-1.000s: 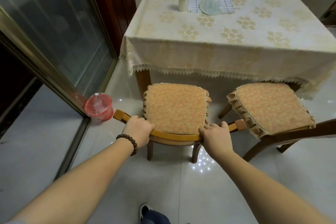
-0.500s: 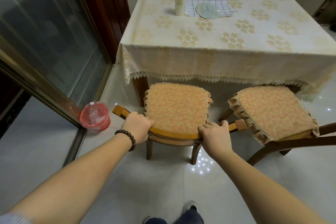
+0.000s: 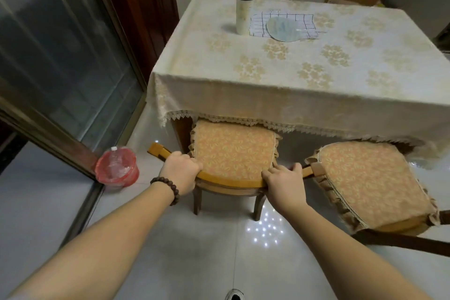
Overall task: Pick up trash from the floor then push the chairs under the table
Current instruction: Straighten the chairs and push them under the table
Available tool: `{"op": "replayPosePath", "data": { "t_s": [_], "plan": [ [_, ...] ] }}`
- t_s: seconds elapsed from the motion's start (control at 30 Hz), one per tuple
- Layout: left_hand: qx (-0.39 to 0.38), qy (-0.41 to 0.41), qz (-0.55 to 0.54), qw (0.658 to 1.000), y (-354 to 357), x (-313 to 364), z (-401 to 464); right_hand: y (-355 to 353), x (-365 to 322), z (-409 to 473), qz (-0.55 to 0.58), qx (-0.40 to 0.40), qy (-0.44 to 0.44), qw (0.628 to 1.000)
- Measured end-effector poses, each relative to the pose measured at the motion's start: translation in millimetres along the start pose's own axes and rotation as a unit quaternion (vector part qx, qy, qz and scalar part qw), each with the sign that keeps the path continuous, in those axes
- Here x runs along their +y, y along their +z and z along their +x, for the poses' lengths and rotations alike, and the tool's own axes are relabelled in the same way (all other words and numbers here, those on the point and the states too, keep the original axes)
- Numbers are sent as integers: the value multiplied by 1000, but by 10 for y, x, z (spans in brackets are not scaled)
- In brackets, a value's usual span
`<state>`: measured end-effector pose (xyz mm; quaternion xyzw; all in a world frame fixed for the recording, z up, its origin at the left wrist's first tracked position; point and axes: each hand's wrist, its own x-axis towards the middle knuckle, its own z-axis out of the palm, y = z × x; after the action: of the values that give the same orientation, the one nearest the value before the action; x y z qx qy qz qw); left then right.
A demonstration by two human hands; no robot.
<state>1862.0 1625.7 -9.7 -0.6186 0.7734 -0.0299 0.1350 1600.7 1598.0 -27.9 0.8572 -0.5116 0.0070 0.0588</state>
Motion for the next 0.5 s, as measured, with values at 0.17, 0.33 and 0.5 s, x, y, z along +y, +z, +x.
{"op": "replayPosePath", "data": {
  "t_s": [0.17, 0.33, 0.5],
  "plan": [
    [6, -12, 5, 1000, 4, -112, 337, 68, 141, 341, -7, 4, -4, 1000],
    [9, -12, 7, 1000, -14, -262, 599, 110, 212, 648, -4, 11, -11, 1000],
    [5, -3, 7, 1000, -38, -496, 905, 126, 237, 1024, -10, 4, -13, 1000]
  ]
}}
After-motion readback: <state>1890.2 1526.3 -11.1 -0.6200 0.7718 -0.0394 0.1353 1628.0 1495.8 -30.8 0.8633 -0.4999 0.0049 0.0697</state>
